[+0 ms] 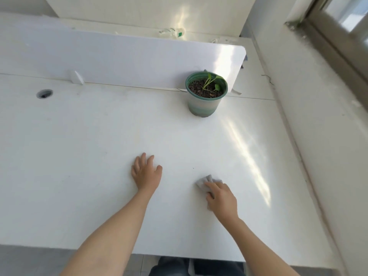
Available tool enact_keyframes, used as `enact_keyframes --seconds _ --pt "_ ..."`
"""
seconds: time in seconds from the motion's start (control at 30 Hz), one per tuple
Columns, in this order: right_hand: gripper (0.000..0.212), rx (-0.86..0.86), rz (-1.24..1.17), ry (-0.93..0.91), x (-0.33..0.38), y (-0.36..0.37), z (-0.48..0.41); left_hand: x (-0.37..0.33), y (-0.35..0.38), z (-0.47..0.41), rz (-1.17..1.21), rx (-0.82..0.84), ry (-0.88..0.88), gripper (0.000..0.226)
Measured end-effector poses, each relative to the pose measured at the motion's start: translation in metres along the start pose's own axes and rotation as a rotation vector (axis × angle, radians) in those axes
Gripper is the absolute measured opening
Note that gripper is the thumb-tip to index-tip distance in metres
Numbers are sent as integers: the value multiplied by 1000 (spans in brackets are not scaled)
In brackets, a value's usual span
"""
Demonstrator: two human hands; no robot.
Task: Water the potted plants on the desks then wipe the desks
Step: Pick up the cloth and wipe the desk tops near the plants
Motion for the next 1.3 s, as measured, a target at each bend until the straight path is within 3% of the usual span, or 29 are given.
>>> enact_keyframes --seconds 0.13,0.27,0.37,0.67,0.97,1.17,1.3 --pt "41 27 -117 -13 -7 -18 28 2 -23 47 312 19 73 38" --pt "41 5 -177 -139 -9 -32 54 7 -37 127 500 -50 50 31" --pt "40 -15 -218 -240 -16 -38 79 17 -32 184 522 -106 14 27" --pt "36 58 -148 -582 10 -16 167 79 4 317 363 -35 -165 28" --pt "39 305 -89 -724 85 25 240 178 -62 402 540 -357 -394 24" --pt "38 299 -116 -697 174 52 284 250 -138 416 524 -382 -360 25" --pt "36 323 -165 -674 248 73 320 319 -215 435 575 -576 -406 23"
Point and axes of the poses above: each hand's wrist, its own z-axis away from the middle knuckle, its own y-axis out of the palm, x = y × z, the point moved 7 cm from there along -z, towards the middle knuckle, and after that the axes turned 13 degrees about z, right-handed, at the moved point
